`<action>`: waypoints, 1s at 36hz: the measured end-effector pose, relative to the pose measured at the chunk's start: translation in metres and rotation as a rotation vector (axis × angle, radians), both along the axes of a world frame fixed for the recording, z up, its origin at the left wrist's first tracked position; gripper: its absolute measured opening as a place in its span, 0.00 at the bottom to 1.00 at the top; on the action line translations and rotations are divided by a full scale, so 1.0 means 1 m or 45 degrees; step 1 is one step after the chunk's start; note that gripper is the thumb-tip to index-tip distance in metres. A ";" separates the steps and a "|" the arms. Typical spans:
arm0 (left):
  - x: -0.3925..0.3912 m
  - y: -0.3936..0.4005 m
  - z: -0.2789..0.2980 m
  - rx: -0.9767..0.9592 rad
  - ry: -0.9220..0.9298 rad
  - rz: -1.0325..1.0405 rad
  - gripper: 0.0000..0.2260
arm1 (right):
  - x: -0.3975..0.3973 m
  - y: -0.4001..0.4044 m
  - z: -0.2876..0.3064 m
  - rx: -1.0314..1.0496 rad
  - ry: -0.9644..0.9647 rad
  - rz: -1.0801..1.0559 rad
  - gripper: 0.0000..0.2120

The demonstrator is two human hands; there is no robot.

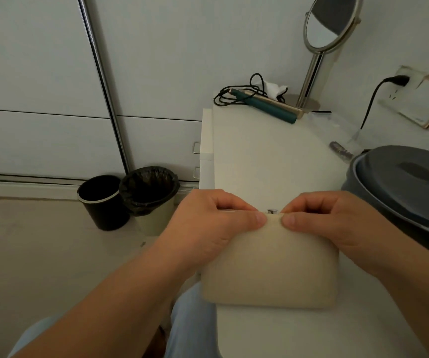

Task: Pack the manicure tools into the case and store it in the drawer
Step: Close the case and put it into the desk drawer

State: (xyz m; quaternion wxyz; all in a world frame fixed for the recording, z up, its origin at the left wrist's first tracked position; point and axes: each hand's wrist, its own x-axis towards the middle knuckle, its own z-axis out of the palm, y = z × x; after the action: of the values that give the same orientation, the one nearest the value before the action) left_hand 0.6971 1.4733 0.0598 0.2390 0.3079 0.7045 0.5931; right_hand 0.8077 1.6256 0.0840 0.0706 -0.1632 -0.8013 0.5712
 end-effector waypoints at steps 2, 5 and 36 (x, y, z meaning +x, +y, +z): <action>0.000 0.001 0.005 0.053 0.174 0.060 0.07 | 0.001 0.001 0.009 0.145 0.117 -0.023 0.08; -0.002 0.004 0.012 0.115 0.489 0.121 0.05 | 0.001 0.006 0.019 0.683 0.281 -0.074 0.04; 0.033 -0.027 -0.048 -0.254 0.996 -0.098 0.14 | 0.037 -0.020 -0.059 1.206 0.144 -0.182 0.07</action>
State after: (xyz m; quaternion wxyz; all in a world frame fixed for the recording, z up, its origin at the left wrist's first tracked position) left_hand 0.7296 1.4466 0.0120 0.0036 0.5118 0.7843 0.3505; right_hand 0.8452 1.6059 0.0251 0.2198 -0.1365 -0.9550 0.1452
